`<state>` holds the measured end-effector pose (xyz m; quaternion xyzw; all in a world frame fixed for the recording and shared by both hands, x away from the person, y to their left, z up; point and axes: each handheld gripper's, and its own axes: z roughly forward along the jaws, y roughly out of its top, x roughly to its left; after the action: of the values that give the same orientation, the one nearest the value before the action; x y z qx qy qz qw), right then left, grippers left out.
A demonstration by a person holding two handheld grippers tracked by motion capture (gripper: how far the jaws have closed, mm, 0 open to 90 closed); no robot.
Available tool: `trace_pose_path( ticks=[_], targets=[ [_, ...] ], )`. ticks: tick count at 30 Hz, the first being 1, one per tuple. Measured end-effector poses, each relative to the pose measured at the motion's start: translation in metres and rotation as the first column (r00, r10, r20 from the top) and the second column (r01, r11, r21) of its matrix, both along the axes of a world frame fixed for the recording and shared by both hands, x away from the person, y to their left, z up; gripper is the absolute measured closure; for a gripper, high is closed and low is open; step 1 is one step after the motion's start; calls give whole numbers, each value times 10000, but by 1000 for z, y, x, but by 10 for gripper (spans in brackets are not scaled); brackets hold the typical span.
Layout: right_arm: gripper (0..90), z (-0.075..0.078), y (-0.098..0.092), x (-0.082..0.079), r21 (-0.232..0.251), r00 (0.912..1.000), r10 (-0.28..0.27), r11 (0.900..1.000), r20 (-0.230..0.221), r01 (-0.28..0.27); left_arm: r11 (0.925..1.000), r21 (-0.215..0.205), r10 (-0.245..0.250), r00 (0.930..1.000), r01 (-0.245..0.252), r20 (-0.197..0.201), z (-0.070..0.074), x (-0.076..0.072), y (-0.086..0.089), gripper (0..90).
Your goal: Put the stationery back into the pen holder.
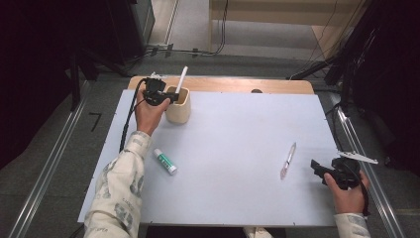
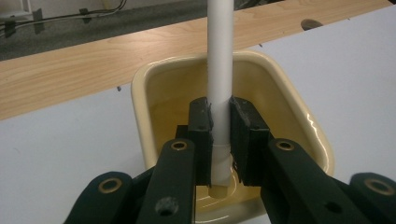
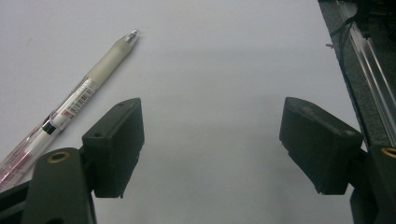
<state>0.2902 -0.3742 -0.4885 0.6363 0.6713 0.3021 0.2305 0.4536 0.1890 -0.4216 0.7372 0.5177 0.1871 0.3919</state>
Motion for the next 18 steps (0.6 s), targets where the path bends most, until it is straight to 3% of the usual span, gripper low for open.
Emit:
trace_pose_path(
  ticks=[7, 15, 18],
  targets=[
    [207, 0, 0, 0, -8, 10000, 19, 10000, 4, -19, 9999, 76, 81, 9999, -81, 116, -2, -3, 0, 784],
    [206, 0, 1, 0, -17, 10000, 29, 10000, -1, -29, 10000, 40, -64, 9994, 63, 337, 1, -8, 0, 642],
    [207, 0, 0, 0, -10, 10000, 13, 10000, 10, -13, 10000, -6, -32, 9992, 32, 399, 4, -10, 1, 643]
  ],
)
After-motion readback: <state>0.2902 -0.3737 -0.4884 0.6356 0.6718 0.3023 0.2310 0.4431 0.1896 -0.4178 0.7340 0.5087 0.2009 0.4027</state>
